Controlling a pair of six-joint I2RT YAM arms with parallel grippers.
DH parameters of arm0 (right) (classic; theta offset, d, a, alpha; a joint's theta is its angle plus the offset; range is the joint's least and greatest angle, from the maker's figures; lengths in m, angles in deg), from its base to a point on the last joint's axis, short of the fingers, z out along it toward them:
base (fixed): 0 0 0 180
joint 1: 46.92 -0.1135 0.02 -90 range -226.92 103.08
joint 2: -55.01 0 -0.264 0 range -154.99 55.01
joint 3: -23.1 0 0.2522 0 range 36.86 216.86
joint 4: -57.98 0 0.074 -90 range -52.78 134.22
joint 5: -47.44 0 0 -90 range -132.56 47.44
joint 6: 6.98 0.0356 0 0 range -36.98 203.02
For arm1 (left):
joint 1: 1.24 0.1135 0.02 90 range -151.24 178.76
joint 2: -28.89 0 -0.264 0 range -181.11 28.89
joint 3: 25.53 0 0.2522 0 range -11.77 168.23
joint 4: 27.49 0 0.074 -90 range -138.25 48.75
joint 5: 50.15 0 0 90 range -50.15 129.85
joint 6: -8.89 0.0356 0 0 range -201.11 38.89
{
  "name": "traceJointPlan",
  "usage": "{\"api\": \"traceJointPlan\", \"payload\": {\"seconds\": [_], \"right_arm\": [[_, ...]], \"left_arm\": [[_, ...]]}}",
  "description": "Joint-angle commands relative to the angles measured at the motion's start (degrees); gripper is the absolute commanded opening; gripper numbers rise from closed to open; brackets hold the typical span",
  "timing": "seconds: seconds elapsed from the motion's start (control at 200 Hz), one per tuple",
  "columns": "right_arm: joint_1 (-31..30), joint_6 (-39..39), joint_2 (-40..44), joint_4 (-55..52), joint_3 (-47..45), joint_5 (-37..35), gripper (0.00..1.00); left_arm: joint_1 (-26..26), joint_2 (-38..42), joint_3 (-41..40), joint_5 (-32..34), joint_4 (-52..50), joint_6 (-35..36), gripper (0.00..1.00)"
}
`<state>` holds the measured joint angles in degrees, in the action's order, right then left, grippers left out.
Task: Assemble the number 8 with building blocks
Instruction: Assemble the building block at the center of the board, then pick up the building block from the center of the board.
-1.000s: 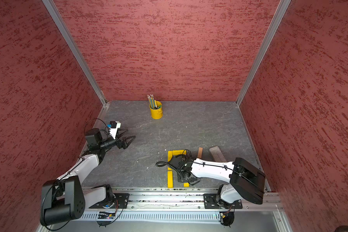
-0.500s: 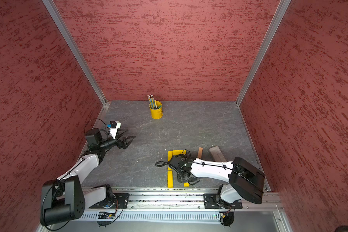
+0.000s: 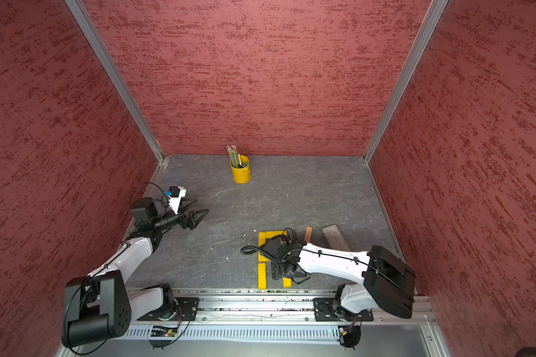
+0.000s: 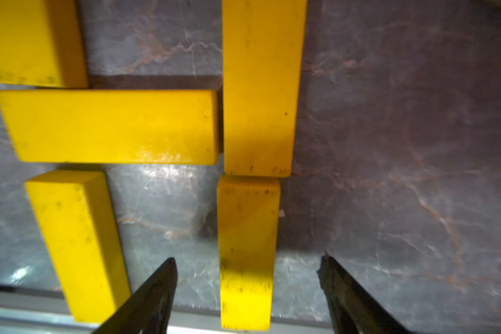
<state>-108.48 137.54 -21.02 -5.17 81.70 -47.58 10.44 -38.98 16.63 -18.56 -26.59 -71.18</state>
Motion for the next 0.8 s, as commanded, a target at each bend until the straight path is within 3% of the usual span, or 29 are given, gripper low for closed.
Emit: {"api": "traceJointPlan", "payload": {"seconds": [0.0, 0.14, 0.24, 0.291, 0.356, 0.421, 0.516, 0.661, 0.797], "right_arm": [[0.2, 1.1, 6.6, -10.1, 8.2, -5.0, 0.86], [3.1, -3.1, 6.0, -19.5, 19.9, -9.8, 0.88], [5.2, -15.6, -3.8, -30.0, 31.3, -16.8, 0.85], [7.3, -24.5, -6.7, -29.9, 36.8, -15.7, 0.85], [13.5, -28.1, -10.2, -29.9, 43.7, -17.6, 0.8], [22.6, -26.2, -12.3, -29.8, 46.7, -15.6, 0.74], [29.9, -21.3, -11.2, -25.3, 38.9, -6.6, 0.68], [30.7, -16.9, -7.6, -15.3, 19.4, -1.0, 0.66], [31.0, -16.5, -2.2, -5.8, 10.3, 3.4, 0.66]], "left_arm": [[0.7, 0.8, -0.1, -0.2, 1.7, 1.0, 1.0], [0.7, 0.2, -1.1, -0.3, 3.1, 0.6, 1.0], [0.7, -0.6, -1.2, -0.4, 3.9, 0.5, 1.0], [0.7, -1.1, -1.2, -0.4, 4.4, 0.3, 1.0], [0.7, -1.7, -0.7, -0.6, 4.1, 0.2, 1.0], [0.8, -1.3, 0.1, -0.7, 2.3, 0.9, 1.0], [1.0, 0.3, -0.2, 0.0, 1.1, 1.3, 1.0], [1.1, 0.8, -1.3, 0.5, 2.8, 0.9, 1.0], [1.0, 0.3, -0.7, -0.1, 3.2, 0.3, 1.0]]}}
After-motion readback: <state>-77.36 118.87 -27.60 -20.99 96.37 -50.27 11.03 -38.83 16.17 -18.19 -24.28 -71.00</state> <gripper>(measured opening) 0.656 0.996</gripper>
